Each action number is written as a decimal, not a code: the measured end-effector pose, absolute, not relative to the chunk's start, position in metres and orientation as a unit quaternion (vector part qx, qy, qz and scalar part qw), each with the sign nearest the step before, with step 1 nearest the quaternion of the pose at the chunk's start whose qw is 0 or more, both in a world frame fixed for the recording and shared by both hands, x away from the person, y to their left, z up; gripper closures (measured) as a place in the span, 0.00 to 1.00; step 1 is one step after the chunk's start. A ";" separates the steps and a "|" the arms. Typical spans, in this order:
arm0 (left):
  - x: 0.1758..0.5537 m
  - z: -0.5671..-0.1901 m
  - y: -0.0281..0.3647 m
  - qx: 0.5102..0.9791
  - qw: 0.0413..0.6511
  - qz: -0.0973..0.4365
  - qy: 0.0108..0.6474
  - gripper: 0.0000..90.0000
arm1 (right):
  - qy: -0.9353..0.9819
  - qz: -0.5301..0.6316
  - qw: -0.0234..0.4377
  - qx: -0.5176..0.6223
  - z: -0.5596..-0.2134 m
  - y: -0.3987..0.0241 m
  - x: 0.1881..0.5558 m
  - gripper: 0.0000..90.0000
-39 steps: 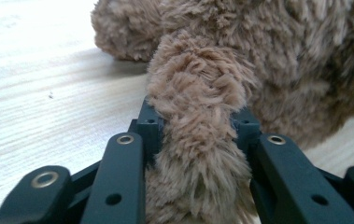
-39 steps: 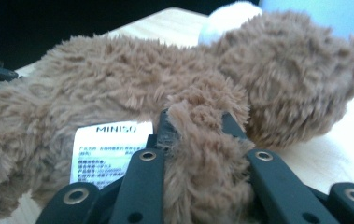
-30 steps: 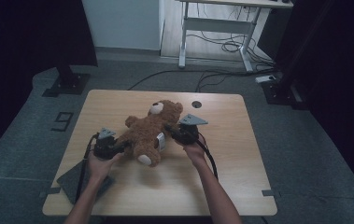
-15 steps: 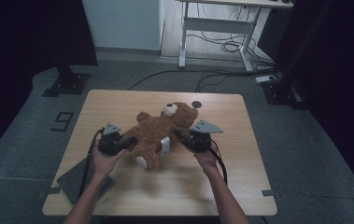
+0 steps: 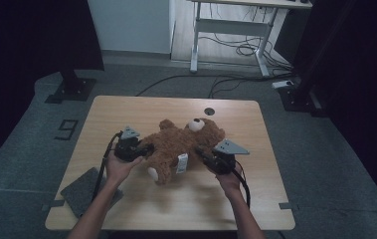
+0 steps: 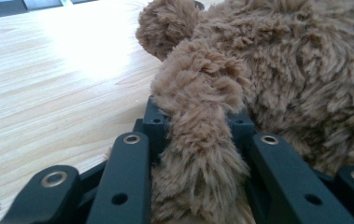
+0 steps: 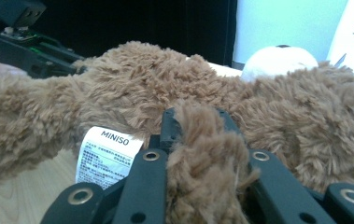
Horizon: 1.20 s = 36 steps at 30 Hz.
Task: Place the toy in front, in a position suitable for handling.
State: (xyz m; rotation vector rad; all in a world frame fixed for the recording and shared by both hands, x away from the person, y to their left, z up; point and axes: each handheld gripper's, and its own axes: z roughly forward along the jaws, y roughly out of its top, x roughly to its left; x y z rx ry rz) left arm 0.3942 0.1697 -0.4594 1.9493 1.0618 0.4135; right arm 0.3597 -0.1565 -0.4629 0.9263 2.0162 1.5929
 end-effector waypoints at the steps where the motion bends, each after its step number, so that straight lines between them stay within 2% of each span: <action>1: 0.395 -0.459 0.169 0.782 0.427 0.166 0.423 0.77 | 0.722 0.571 0.204 0.333 -0.464 -0.157 0.358 0.86; 19: 0.402 -0.458 0.147 0.800 0.412 0.163 0.405 0.77 | 0.724 0.577 0.187 0.328 -0.487 -0.161 0.320 0.86; 36: 0.411 -0.482 0.143 0.809 0.389 0.149 0.416 0.75 | 0.737 0.573 0.157 0.322 -0.507 -0.152 0.313 0.85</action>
